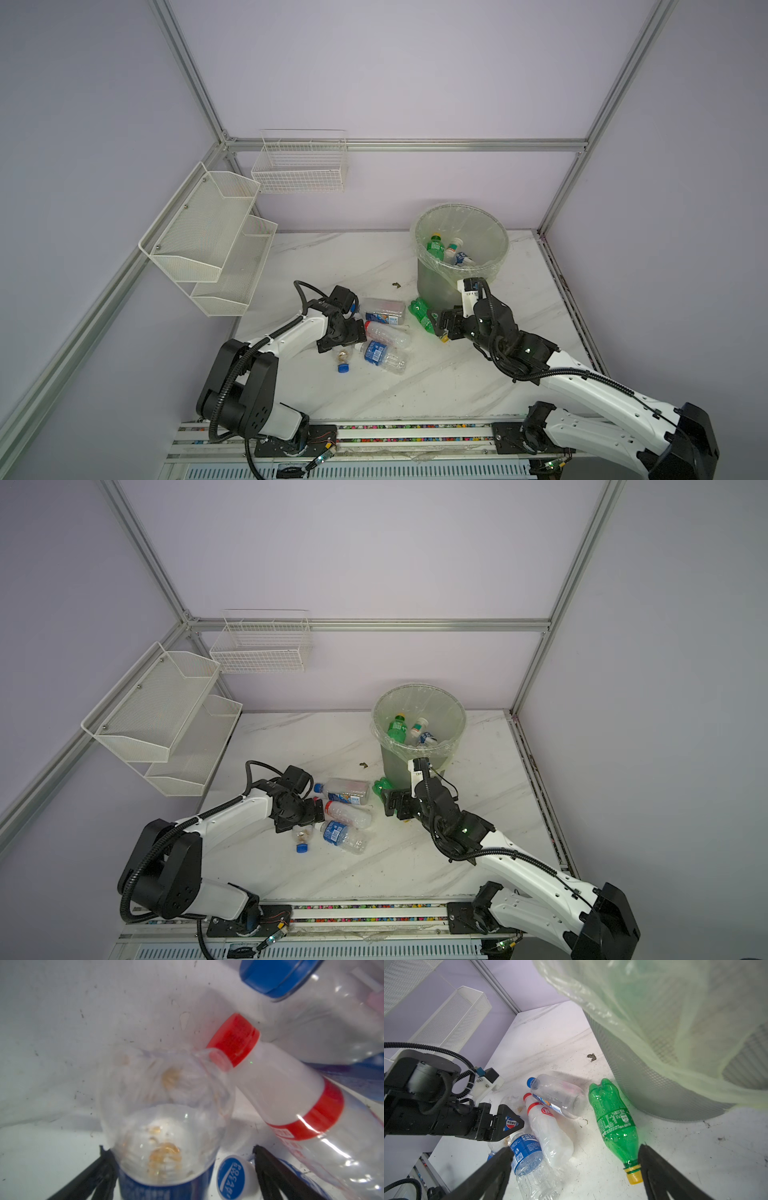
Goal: Throw the plastic bottles in the bin
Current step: Pick up the plastic bottle from the middle-left of the table.
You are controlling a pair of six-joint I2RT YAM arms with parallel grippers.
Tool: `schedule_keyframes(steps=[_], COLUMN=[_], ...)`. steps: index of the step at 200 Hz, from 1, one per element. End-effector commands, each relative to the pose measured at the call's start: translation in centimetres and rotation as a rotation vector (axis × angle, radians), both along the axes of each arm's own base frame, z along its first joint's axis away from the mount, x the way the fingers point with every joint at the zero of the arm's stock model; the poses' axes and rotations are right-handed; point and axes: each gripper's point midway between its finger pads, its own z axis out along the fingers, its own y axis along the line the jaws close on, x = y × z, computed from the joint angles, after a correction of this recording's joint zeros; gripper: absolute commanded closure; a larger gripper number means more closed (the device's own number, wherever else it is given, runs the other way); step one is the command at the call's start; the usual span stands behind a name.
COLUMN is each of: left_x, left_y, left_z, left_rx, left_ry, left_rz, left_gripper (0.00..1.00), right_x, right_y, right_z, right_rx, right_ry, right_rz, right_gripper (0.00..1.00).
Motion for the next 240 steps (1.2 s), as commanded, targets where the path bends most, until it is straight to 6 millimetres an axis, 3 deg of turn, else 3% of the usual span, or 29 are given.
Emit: schedule_keyframes(steps=[1,33,54,120,166,189,240], left_x=[-0.3,-0.2,-0.2,0.0,-0.4,0.0,0.2], left_y=[0.3,0.7,0.8,1.0,1.8,1.8,2.0], left_z=[-0.5,-0.7,-0.8,-0.8,-1.8,-1.4,0.5], left_rx=[0.008,0.032,0.040,0.061,0.109,0.113,0.119], left_ry=[-0.007,-0.006,0.001,-0.003,0.028,0.016,-0.023], left_rz=[0.009,0.009,0.007,0.005,-0.002,0.003,-0.005], left_gripper=[0.07,0.12,0.22,0.25,0.47,0.54,0.56], right_x=[0.0,0.0,0.0,0.0,0.0,-0.1,-0.3], right_y=[-0.3,-0.3,-0.3,-0.4,-0.6,-0.6,-1.0], right_z=[0.3,0.4,0.5,0.7,1.0,1.3,1.5], right_rx=[0.010,0.012,0.013,0.012,0.020,0.024,0.023], right_ry=[-0.011,-0.014,-0.014,-0.017,-0.030,-0.037,-0.041], right_rz=[-0.015,-0.018,-0.016,-0.020,-0.025,-0.023,-0.029], right_gripper=[0.03,0.03,0.03,0.03,0.03,0.03,0.03])
